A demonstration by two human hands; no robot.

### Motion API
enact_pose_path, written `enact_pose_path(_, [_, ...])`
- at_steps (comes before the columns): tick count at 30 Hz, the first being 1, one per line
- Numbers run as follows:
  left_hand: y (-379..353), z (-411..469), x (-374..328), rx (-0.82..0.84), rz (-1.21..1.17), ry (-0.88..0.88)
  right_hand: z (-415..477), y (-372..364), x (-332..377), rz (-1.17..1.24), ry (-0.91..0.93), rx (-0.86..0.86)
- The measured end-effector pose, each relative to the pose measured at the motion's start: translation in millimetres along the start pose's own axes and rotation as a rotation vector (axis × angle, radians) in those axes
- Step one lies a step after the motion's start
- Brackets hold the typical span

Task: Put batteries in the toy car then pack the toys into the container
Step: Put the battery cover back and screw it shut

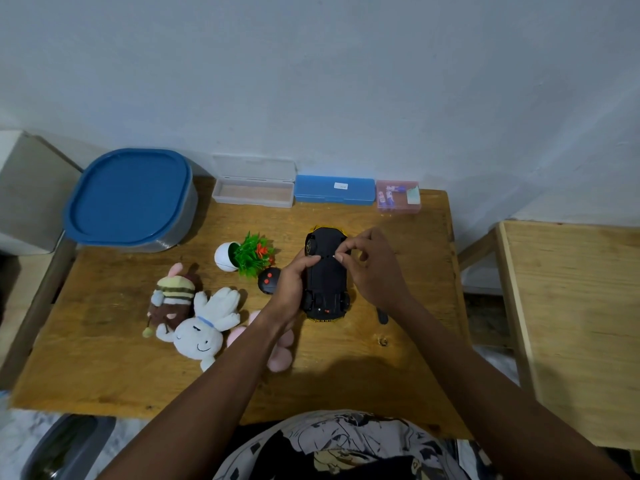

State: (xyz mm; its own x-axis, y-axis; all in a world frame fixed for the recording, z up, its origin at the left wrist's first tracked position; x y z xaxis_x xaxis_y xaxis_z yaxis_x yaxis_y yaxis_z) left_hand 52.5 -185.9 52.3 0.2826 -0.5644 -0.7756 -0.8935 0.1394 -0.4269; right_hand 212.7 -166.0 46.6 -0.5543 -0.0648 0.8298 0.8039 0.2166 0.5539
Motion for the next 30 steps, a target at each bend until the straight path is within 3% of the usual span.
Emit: enact_pose_path(30, [-0.7, 1.2, 3.1, -0.004, -0.125, 0.039, 2.3, 1.6, 5.7, 0.129, -0.092, 0.011])
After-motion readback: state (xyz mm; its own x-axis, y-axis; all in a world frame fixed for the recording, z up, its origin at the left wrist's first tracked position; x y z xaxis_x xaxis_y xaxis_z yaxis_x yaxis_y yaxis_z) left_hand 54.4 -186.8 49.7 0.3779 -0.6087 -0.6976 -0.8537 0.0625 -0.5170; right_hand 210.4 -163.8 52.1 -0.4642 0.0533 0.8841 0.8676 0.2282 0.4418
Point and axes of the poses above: each hand's wrist, its own z-axis towards the middle knuckle, its own y-axis out of the back of the hand, x = y × z, the point moved 1 cm from there along z, towards the middle knuckle, and after that the axes turned 11 degrees about x, right-handed, at the moved point
